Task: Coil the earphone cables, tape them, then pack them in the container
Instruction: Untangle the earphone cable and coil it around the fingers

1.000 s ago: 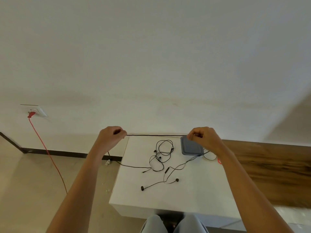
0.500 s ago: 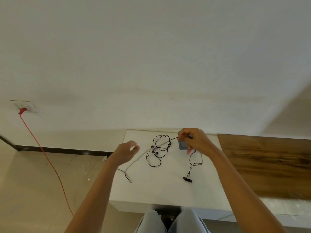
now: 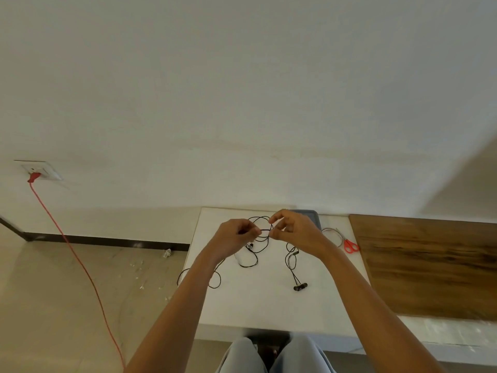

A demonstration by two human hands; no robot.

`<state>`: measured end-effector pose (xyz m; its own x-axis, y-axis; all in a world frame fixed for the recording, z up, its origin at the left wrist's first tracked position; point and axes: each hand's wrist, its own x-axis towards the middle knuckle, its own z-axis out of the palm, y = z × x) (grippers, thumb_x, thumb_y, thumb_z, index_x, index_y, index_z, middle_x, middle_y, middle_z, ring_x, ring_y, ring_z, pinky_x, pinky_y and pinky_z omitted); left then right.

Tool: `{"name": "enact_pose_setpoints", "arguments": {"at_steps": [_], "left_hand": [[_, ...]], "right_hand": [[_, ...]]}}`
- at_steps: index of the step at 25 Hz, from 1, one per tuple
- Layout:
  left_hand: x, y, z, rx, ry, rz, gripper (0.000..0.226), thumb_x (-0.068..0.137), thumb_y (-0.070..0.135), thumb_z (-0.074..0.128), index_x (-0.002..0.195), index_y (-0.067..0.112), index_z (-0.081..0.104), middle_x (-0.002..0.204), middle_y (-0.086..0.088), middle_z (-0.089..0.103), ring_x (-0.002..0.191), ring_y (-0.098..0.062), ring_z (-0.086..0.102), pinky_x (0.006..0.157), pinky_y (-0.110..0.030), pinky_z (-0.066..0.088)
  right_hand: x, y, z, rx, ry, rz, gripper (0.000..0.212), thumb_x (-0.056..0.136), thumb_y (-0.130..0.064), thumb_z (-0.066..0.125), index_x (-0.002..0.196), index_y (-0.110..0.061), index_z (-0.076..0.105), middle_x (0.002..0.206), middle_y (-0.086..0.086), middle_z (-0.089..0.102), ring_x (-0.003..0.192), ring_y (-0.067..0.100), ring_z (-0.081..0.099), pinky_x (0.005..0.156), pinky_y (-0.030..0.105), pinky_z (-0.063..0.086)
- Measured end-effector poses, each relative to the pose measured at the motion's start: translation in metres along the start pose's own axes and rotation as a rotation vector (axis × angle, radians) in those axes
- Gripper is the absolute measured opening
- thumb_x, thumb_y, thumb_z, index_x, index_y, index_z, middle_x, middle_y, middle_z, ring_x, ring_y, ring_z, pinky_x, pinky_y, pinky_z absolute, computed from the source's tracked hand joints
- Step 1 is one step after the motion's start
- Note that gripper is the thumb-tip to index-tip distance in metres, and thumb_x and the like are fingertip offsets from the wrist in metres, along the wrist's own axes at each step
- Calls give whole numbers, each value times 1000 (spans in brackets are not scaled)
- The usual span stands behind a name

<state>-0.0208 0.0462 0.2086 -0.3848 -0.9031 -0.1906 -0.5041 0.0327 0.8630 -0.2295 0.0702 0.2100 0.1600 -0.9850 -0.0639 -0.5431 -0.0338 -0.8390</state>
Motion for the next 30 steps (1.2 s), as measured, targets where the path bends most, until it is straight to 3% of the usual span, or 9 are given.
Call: {"name": "enact_pose_setpoints", "arguments": {"at_steps": [4,8,13,15,18,22,26,28,30], "left_hand": [[-7,-14,-24,-16,31,-37,19,88,36,60,76,32,74,75,5,69,69,-2,55,65,-17,39],[-9,-15,-20,0,65,-94,16,83,32,62,72,27,73,70,-2,65,67,-7,51,64,-21,37],[-5,9,0,-173,-210,-87,34,92,45,56,99,15,69,92,2,74,88,-9,68,91,-25,47],[-2,15,7,-138,-171,-35,32,94,40,56,99,9,64,83,3,69,76,-5,63,77,-20,49],[1,10,-5,68,67,56,23,91,33,61,81,13,62,56,16,50,51,1,43,51,-13,32],[-3,-9,-40,60,229,76,16,91,26,63,81,15,66,49,21,49,50,1,43,51,-10,34],[-7,-21,-47,124,260,45,16,92,25,61,80,16,67,56,16,53,52,4,45,54,-8,34],[-6,-22,-44,140,232,-8,22,94,29,56,78,19,67,61,16,60,57,3,50,58,-10,36],[-4,-20,-37,129,122,-81,29,95,43,51,83,23,68,77,17,69,78,-3,62,73,-18,45]], "right_hand": [[-4,9,-8,20,32,27,4,84,-21,72,86,-19,74,84,0,75,85,15,71,88,38,56],[-2,3,-2,-75,-11,23,17,88,-24,64,73,-23,72,77,3,74,69,25,65,74,40,55],[4,-10,10,-77,-38,-11,27,95,-24,53,71,-26,66,54,-11,60,46,1,51,53,19,47],[6,-12,11,-21,-48,-6,23,96,-24,54,75,-23,64,51,-13,59,44,0,50,51,16,44],[4,-1,2,59,-95,88,25,93,-32,59,89,-9,64,54,-8,61,44,4,50,49,15,43],[-8,26,-16,244,-138,183,17,93,-20,60,85,-8,69,65,2,63,46,8,48,47,18,40],[-12,35,-20,386,-94,235,15,95,-18,58,87,-8,67,77,12,72,56,16,63,51,22,47],[-10,30,-14,384,-92,222,17,97,-18,55,91,-5,65,78,13,72,56,16,64,51,22,48],[-6,22,-6,366,-107,195,20,99,-18,52,92,-4,64,75,9,72,52,13,61,51,21,46]]}}
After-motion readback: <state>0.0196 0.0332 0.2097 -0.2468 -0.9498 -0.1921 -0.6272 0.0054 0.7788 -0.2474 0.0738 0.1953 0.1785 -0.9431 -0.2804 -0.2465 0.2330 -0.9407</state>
